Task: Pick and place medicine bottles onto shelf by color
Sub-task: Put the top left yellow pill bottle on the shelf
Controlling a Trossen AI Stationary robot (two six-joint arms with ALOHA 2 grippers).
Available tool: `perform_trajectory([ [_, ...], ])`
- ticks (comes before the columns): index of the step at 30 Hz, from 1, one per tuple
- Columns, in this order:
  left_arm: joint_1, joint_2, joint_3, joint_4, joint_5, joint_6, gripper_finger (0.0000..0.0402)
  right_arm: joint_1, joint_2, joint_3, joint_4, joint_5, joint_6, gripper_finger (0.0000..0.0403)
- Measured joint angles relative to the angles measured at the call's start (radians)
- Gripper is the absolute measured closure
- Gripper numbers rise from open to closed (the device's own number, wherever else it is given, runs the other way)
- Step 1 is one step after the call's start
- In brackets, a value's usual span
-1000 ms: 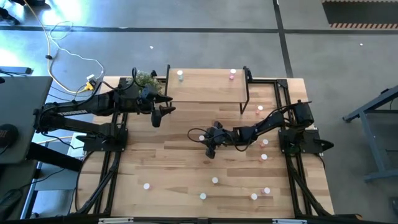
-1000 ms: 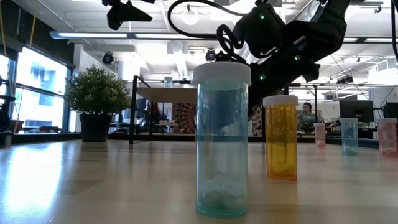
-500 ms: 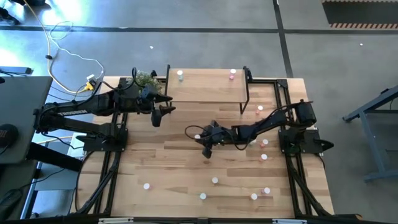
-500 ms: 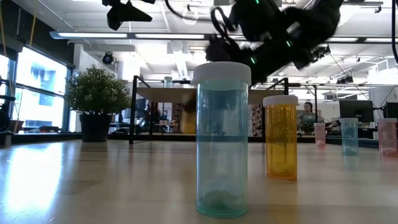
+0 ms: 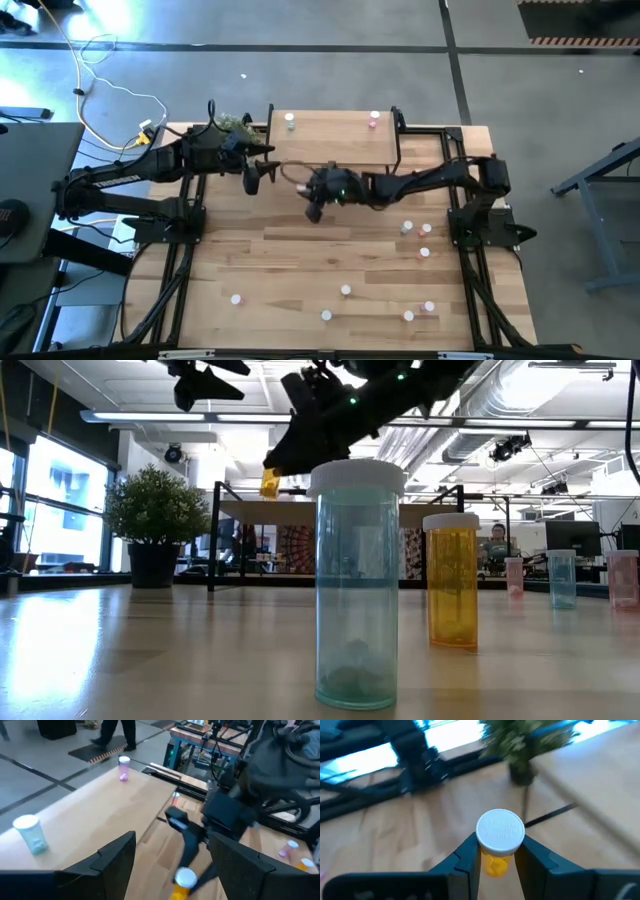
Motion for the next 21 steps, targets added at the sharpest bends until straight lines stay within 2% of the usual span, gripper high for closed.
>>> perform_trajectory([
  [7,0.032,-0.013,0.0,0.038,0.033,0.012,0.0158,-0.109,-0.001,0.119,-0.082,0.007,-0.075,0.0313],
  [13,0.05,-0.015,0.0,0.038,0.03,0.034,0.0158,-0.194,-0.001,0.247,-0.228,0.089,-0.171,0.0313],
  [21,0.07,-0.015,0.0,0.038,0.028,0.03,0.0158,-0.306,-0.015,0.328,-0.258,0.067,-0.198,0.0313],
])
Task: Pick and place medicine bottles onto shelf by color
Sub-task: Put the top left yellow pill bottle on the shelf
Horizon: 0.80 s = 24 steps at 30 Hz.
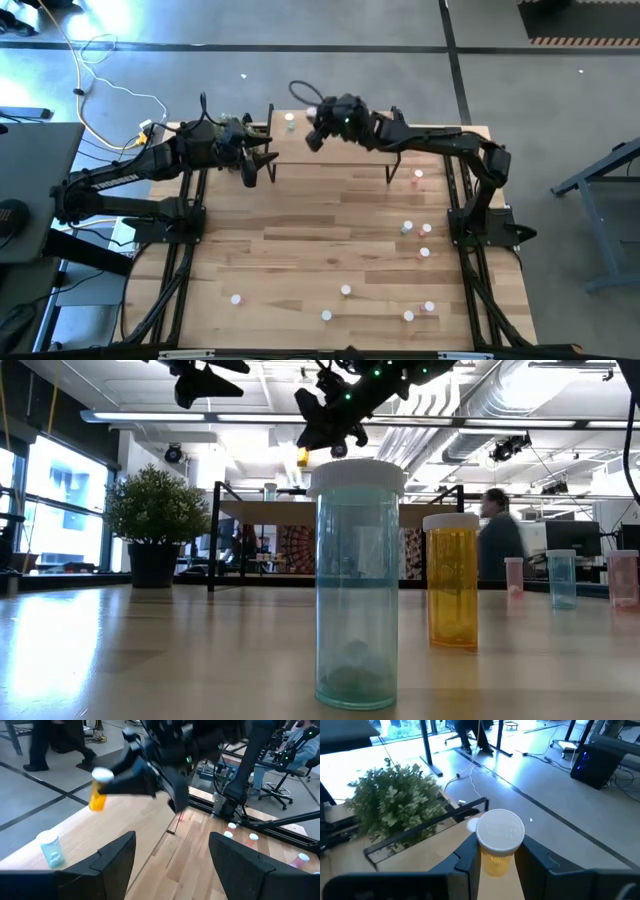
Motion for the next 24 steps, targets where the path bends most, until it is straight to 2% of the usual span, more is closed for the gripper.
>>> perform_trajectory([
  [9,0.02,0.0,0.0,-0.001,-0.003,-0.024,0.0158,-0.071,-0.046,0.004,-0.134,-0.102,0.003,0.0313],
  [15,0.027,0.0,0.0,-0.001,-0.003,-0.026,0.0158,-0.069,-0.037,-0.108,-0.072,-0.135,0.009,0.0313],
  [24,0.027,0.0,0.0,-0.001,-0.003,-0.026,0.0158,-0.081,-0.037,-0.193,0.077,-0.166,-0.04,0.0313],
])
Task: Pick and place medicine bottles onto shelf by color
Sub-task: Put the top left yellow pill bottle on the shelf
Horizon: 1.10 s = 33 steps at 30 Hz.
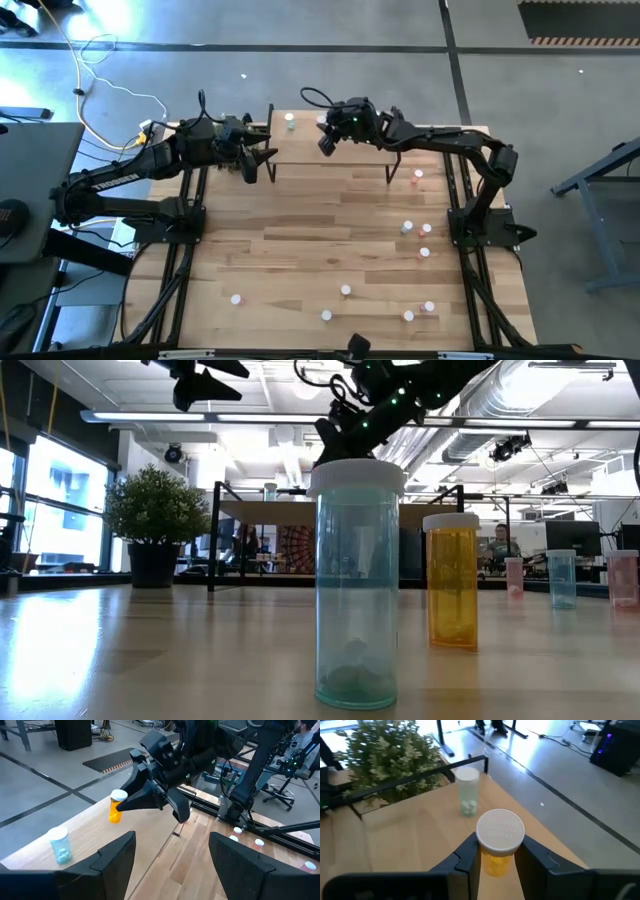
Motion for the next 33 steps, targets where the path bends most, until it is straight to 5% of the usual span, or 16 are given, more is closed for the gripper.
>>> perform_trajectory([
  [33,0.0,0.0,0.0,0.0,-0.027,0.0,0.0158,-0.07,0.064,-0.012,0.023,-0.096,-0.053,0.0313],
])
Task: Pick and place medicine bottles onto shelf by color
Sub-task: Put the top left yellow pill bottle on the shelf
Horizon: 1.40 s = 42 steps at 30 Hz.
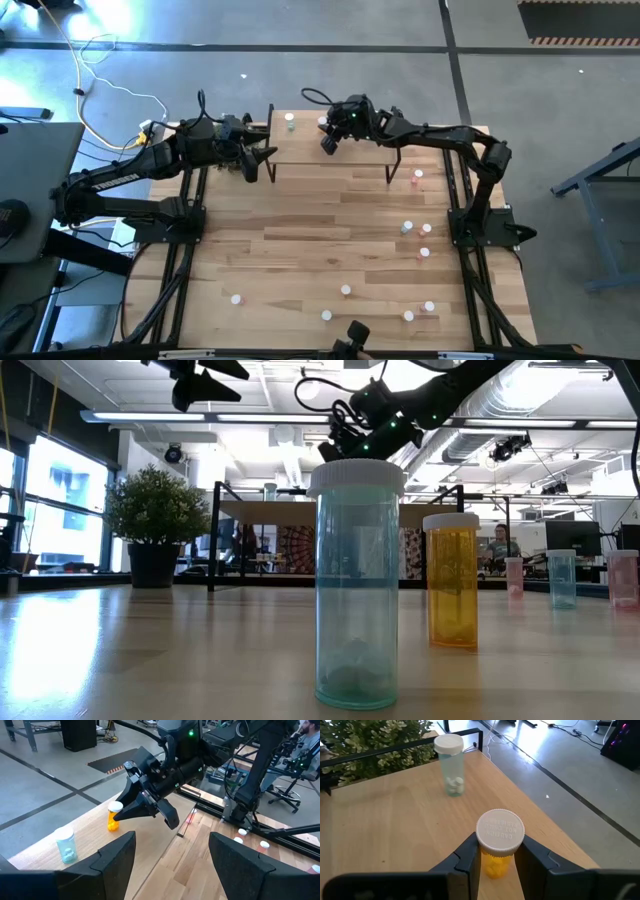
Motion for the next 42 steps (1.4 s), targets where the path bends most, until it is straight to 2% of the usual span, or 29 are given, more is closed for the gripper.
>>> perform_trajectory([
  [28,0.0,0.0,0.0,-0.005,0.0,0.0,0.0158,-0.001,0.011,0.001,0.019,-0.04,-0.04,0.0312],
  [42,0.0,0.0,0.0,-0.005,-0.004,0.0,0.0158,-0.001,0.015,0.001,0.014,-0.022,-0.053,0.0238],
])
